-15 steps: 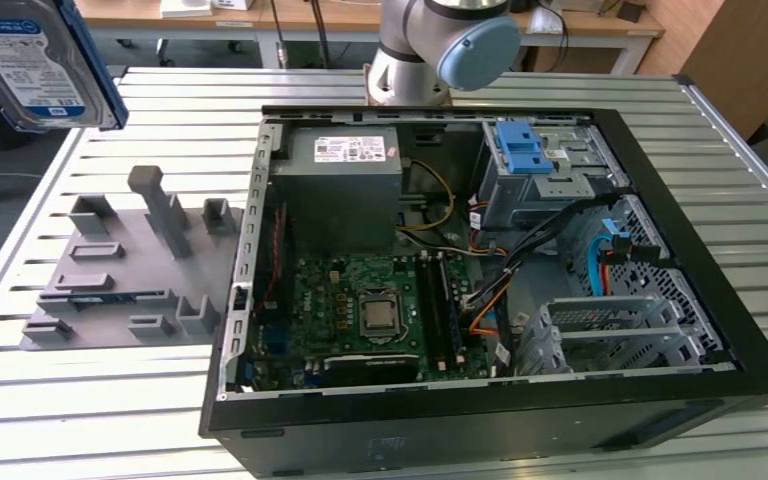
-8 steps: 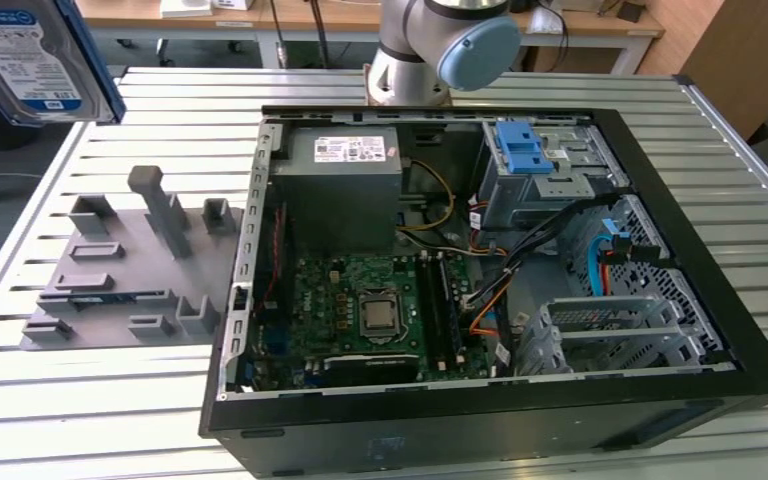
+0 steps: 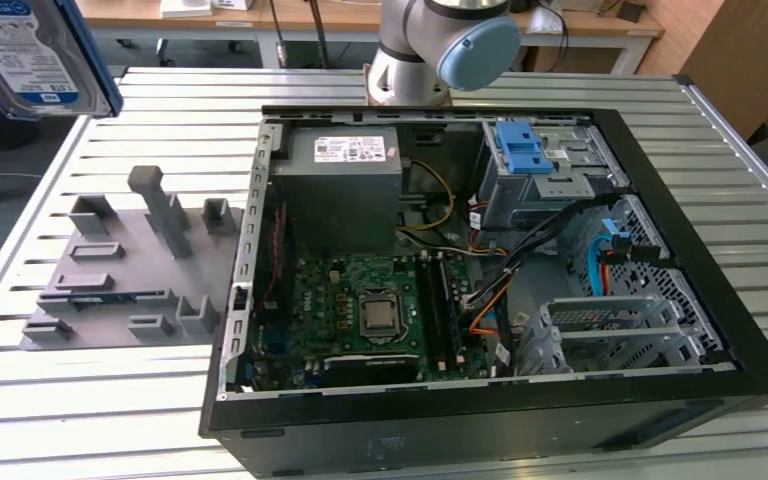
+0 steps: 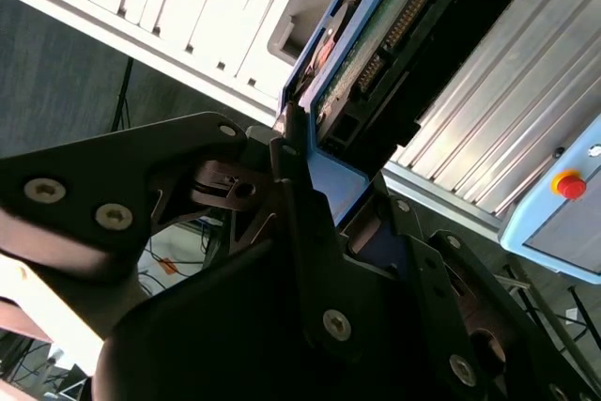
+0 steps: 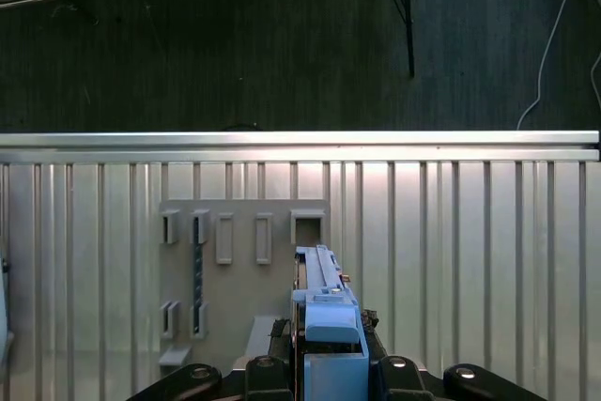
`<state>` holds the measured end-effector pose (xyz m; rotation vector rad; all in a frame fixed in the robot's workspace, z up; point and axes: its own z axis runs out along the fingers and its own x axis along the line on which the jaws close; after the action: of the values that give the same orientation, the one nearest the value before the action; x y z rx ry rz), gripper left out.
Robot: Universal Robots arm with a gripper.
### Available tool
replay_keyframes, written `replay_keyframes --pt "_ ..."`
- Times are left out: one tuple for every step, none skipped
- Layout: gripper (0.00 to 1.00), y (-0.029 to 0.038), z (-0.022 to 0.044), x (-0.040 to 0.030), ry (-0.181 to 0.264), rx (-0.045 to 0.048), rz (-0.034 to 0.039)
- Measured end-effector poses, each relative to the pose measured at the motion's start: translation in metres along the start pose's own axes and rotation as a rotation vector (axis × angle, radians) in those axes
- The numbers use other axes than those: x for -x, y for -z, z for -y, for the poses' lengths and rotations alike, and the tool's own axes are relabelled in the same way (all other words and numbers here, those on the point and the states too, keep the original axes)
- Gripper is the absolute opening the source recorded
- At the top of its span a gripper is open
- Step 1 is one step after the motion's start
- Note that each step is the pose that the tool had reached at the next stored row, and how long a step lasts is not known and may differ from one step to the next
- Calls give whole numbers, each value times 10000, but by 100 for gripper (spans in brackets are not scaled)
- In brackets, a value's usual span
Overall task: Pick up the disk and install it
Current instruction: 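Pick up the disk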
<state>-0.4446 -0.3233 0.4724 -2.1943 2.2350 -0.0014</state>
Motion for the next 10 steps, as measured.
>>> replay_keyframes --pt "36 9 0 0 0 -2 0" --pt "36 18 0 0 0 -4 -1" --pt "36 27 0 0 0 -8 -1" --pt "36 36 0 0 0 -9 -2" --pt "36 44 0 1 0 -12 -2" --pt "36 52 0 0 1 -14 -2" --pt "36 61 0 1 0 -16 -2" --pt "36 70 0 1 0 -18 -2" --pt "36 78 0 1 1 -21 -3" --pt "36 86 0 1 0 -23 -3"
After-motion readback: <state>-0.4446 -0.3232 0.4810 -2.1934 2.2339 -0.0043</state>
